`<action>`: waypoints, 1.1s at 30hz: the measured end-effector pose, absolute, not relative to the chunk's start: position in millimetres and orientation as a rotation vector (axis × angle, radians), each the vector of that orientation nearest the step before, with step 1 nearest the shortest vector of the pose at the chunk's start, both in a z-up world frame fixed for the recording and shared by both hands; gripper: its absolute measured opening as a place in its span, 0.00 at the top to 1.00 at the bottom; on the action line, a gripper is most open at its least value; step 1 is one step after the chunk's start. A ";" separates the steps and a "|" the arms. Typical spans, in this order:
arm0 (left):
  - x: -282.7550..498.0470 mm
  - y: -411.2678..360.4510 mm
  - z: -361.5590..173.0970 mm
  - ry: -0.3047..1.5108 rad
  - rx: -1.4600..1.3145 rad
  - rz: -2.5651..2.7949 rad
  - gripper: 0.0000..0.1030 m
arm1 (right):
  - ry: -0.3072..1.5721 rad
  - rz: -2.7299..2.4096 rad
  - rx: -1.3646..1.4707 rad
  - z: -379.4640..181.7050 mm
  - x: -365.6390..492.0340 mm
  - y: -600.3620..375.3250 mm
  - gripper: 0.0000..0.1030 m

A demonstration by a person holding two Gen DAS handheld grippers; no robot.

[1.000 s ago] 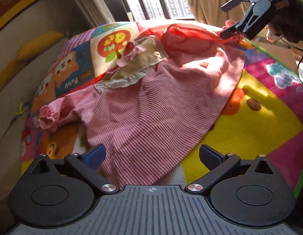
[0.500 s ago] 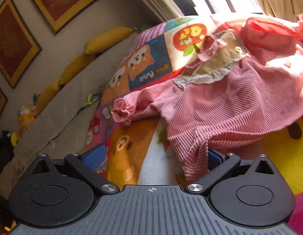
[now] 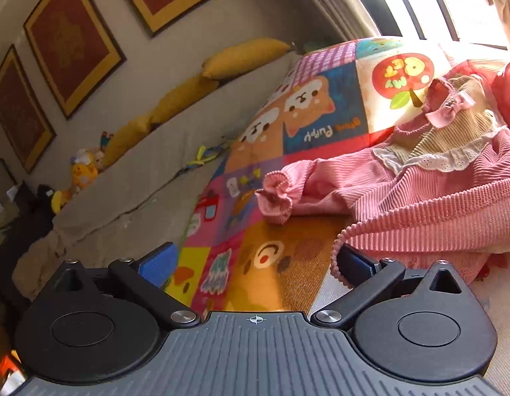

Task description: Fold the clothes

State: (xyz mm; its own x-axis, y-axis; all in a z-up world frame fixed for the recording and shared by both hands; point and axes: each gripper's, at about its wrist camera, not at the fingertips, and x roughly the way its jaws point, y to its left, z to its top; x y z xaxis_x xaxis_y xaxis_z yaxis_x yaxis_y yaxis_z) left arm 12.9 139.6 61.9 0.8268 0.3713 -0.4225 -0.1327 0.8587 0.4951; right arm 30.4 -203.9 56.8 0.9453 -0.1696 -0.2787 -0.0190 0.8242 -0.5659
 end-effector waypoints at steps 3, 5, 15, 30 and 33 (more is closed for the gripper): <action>12.6 141.4 54.5 0.563 0.456 0.281 0.00 | 0.451 0.044 -0.488 62.5 28.7 -226.8 0.00; 13.4 140.2 51.6 0.571 0.454 0.282 0.00 | 0.592 0.292 -0.359 62.4 20.3 -225.7 0.00; 25.8 138.2 93.9 0.454 0.411 0.335 0.00 | 0.489 0.092 -0.472 47.1 45.0 -188.4 0.00; 27.7 153.7 56.7 0.569 0.398 0.352 0.00 | 0.525 0.003 -0.638 10.8 45.3 -209.9 0.00; 32.6 155.6 54.3 0.576 0.410 0.361 0.00 | 0.466 -0.088 -0.670 13.2 56.4 -210.2 0.00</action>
